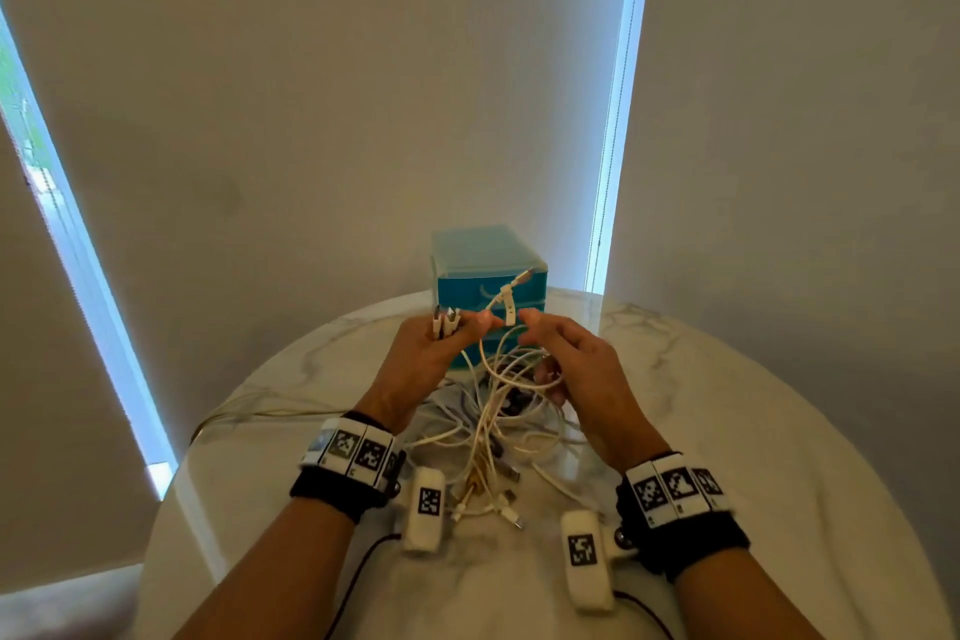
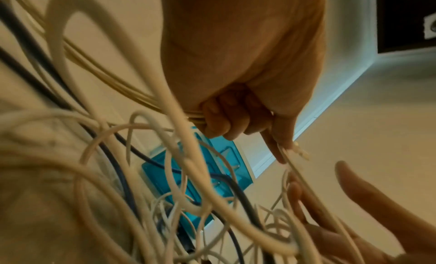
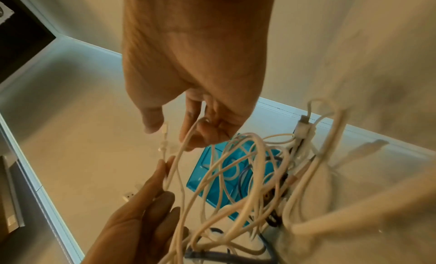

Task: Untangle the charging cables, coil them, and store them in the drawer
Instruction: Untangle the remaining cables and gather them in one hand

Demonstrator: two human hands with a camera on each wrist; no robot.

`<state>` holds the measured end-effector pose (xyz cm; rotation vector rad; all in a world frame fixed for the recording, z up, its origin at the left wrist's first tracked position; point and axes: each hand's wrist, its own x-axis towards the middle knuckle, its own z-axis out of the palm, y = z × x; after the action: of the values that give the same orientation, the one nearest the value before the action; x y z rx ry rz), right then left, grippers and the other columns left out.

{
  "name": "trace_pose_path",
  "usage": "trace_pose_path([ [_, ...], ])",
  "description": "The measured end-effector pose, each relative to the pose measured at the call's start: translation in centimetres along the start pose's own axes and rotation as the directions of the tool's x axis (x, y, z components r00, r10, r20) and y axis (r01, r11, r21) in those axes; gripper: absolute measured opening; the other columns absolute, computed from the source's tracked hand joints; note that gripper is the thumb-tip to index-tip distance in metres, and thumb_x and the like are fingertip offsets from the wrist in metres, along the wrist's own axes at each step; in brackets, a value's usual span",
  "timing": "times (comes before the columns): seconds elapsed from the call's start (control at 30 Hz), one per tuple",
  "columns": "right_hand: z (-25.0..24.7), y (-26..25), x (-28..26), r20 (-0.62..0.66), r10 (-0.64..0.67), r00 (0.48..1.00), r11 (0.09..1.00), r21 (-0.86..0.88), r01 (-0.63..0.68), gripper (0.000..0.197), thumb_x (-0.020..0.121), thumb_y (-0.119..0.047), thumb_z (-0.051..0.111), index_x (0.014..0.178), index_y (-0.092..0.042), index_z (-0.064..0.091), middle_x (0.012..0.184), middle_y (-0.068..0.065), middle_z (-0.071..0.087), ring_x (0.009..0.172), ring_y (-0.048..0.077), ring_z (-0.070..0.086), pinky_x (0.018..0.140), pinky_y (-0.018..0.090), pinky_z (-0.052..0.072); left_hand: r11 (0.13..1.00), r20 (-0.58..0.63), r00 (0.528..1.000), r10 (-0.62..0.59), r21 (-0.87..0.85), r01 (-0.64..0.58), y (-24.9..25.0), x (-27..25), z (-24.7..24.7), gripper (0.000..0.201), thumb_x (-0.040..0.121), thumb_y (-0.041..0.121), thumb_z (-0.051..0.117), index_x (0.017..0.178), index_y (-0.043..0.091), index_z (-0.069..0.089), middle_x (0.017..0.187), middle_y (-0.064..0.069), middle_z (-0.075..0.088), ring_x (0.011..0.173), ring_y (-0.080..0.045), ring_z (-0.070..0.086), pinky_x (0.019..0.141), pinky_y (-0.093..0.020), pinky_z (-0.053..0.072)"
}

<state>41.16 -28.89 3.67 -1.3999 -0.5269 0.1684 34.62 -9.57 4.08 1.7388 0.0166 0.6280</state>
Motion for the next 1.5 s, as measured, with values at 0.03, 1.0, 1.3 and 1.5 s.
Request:
trace_pose_path([
  [0.03,-0.1,0.0,-0.1,-0.036,-0.006,0.999,1.000,-0.004,0.006,0.029,0.103,-0.047,0.068,0.120,-0.025,0.079,0.086,-0.003,0.078,0.058,0.006,0.058,0.049,0.019,0.044,1.000,0.022,1.000,-0.002,0.017,0.002,0.0,-0.1,0.3,0.021,0.103,0.033,0.070,0.111,0.021,0.085,0.096,0.015,0.083,0.092,0.004,0.075,0.084,-0.018,0.056],
  [1.0,1.9,0.1,-1.1,0.109,-0.121,0.987,0.970,-0.200,0.140,0.023,0.104,-0.040,0.068,0.115,-0.024,0.079,0.086,-0.002,0.080,0.075,0.008,0.073,0.068,0.019,0.058,0.998,-0.024,0.999,0.023,-0.053,-0.024,0.4,-0.4,0.7,0.033,0.105,0.037,0.068,0.104,0.007,0.081,0.085,0.007,0.079,0.079,0.000,0.073,0.068,-0.010,0.051],
  [1.3,-1.1,0.4,0.4,-0.032,-0.016,0.999,0.981,-0.195,0.009,0.025,0.109,-0.037,0.061,0.113,-0.020,0.079,0.106,-0.004,0.081,0.105,0.015,0.075,0.087,0.029,0.057,0.875,-0.432,0.893,-0.128,-0.473,-0.104,-0.6,1.5,-2.5,0.034,0.095,0.054,0.068,0.102,0.022,0.078,0.063,0.008,0.043,0.051,-0.005,0.030,0.049,-0.024,0.026],
  [1.5,-1.7,0.6,0.4,0.221,0.001,0.975,0.980,-0.195,0.043,0.025,0.103,-0.005,0.062,0.119,-0.015,0.078,0.112,0.003,0.081,0.107,0.018,0.076,0.085,0.025,0.060,0.857,-0.451,0.875,-0.174,-0.506,-0.091,-1.2,1.8,-2.6,0.031,0.104,0.047,0.063,0.106,0.018,0.074,0.063,0.008,0.040,0.051,-0.004,0.027,0.045,-0.020,0.026],
])
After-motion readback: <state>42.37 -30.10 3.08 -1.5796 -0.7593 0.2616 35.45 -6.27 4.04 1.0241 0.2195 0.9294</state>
